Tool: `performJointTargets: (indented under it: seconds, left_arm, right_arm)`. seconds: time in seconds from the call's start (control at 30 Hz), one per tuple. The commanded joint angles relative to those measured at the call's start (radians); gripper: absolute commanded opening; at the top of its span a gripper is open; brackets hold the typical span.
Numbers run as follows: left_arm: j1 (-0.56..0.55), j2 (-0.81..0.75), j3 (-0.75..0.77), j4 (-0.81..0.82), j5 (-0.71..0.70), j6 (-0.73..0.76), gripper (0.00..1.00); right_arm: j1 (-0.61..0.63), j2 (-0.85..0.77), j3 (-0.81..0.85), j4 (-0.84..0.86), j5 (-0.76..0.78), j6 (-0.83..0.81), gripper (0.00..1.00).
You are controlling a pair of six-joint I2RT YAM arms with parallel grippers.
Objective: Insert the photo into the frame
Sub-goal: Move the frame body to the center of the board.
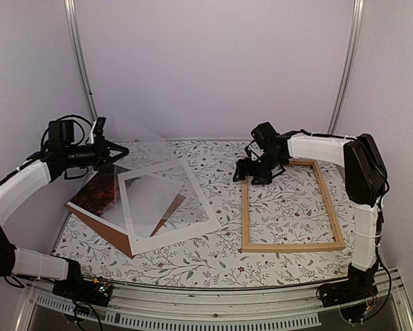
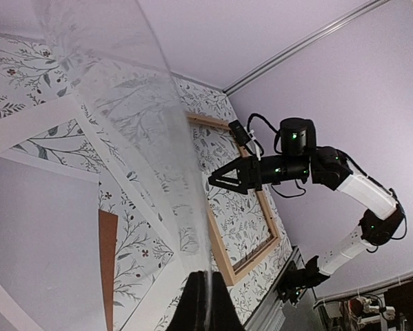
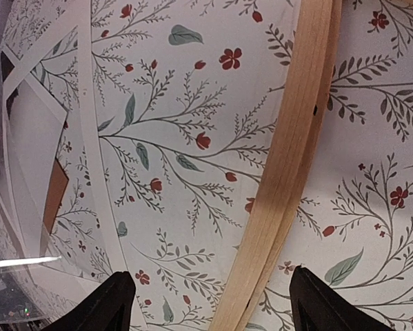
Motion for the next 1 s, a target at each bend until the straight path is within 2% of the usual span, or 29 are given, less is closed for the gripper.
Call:
performJointTargets:
  seconds: [0.0,0.53,0.97]
  left_arm:
    - [0.008,-0.04,0.019,0.056,0.049,-0.04,0.0]
    - [0.007,-0.054,0.083,0.121,0.034,-0.07,0.0]
    - [0.007,-0.016,0.193,-0.004,-0.09,0.036,0.0]
  right_arm:
    - [0.009,0.027,-0.034,-0.018,0.029,-0.03,0.81]
    - [0.086,0.064,-0.126,0.054,-0.025,0.015,0.81]
    - [0.225,0.04,-0.214,0.225,-0.075,0.185,0.81]
